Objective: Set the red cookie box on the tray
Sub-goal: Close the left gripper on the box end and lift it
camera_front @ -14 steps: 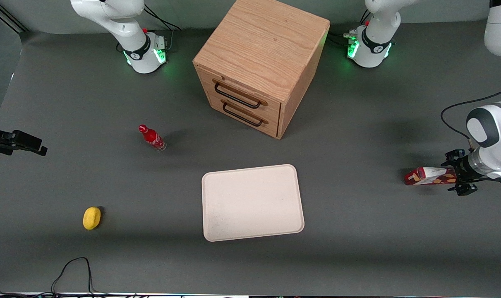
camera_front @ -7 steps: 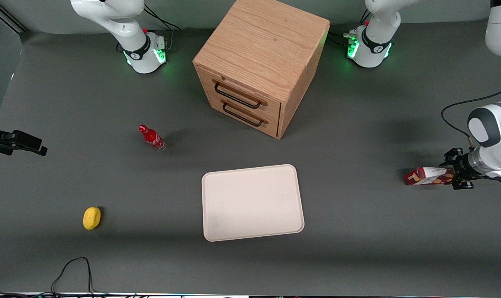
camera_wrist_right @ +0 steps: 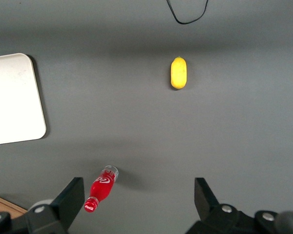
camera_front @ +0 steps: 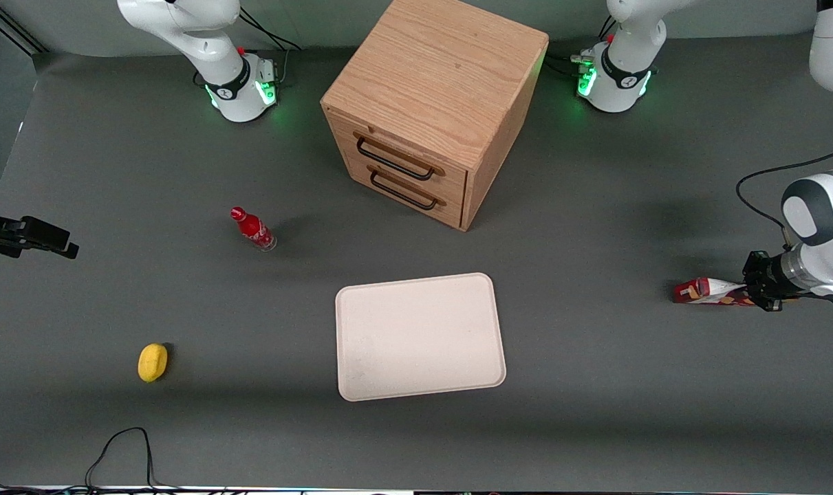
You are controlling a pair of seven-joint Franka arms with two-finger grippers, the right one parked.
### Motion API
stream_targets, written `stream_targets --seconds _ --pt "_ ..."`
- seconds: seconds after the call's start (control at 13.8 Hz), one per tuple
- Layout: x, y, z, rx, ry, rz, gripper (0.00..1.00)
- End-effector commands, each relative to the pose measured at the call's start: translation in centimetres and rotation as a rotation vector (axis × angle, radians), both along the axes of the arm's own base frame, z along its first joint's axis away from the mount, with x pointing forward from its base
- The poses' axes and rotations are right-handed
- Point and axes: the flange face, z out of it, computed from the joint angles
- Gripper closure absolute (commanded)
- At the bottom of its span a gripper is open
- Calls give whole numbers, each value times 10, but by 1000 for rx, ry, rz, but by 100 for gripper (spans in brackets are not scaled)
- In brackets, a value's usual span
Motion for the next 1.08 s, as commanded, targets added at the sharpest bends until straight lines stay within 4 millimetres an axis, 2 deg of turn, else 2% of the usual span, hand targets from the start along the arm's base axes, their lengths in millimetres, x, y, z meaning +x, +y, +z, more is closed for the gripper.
stream_targets --seconds 0.0,0.07,0.22,0.36,0.51,0.79,0.94,1.01 --pt "8 4 20 7 -6 -15 100" --pt "13 5 36 11 -15 -12 100" --pt "24 10 85 8 8 -17 100" --pt "35 13 145 8 18 -14 100" --pt "38 17 205 11 14 -11 100" --pt "30 19 320 17 -19 -39 100" --pt "22 10 352 10 -11 -92 100" --pt "23 0 355 7 -9 -133 100"
